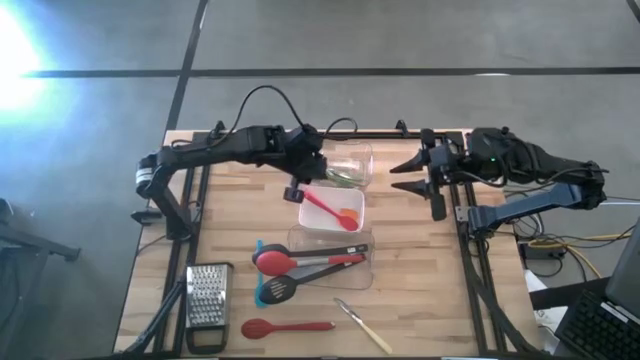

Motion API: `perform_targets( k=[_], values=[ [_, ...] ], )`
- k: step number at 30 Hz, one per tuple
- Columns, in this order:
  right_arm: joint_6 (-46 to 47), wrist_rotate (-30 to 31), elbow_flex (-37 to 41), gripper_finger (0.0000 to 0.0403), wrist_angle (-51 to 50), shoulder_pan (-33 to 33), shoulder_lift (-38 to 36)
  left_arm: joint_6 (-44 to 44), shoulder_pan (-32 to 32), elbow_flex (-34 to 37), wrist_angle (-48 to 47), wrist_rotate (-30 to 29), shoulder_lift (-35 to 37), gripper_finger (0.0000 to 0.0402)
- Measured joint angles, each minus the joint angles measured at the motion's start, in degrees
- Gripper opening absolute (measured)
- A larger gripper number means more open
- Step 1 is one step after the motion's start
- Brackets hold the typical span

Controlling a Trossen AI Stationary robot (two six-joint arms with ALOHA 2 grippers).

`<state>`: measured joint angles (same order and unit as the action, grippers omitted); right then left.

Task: Pick & Place Kitchen Items
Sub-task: Put the green spatula into the white bin

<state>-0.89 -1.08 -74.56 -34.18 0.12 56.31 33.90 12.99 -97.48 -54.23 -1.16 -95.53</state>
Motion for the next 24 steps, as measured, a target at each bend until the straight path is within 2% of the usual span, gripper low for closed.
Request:
perform_targets(
  k=[3, 5, 9, 13, 18, 24],
  values=[
    [-0.15, 0.10, 0.00, 0.0131, -0.80, 0.00, 0.07, 3.57, -0.15, -0.09, -3.29, -4.60, 0.02, 0.0025],
    [-0.15, 0.21, 0.00, 0.0127, -1.70, -0.02, 0.02, 5.15, -0.50, 0.33, -5.09, -9.65, -0.01, 0.0025],
    [-0.19, 1.44, 0.00, 0.0123, -2.91, 0.00, -0.04, 5.37, -1.64, 0.62, -7.49, -18.14, -1.41, 0.0025],
    [-0.38, 1.79, 0.04, 0.0125, -2.97, -0.02, -0.01, 5.30, -3.37, 0.64, -9.57, -20.85, -4.76, 0.0025],
    [-0.28, 2.78, 0.07, 0.0134, -2.97, -0.02, 0.00, 3.93, -6.02, -0.59, -16.07, -28.06, -10.15, 0.0025],
    [-0.35, 2.78, 0.07, 0.0140, -2.97, -0.02, 0.00, -2.45, -7.34, -10.80, -28.71, -27.57, -18.73, 0.0025]
  ],
)
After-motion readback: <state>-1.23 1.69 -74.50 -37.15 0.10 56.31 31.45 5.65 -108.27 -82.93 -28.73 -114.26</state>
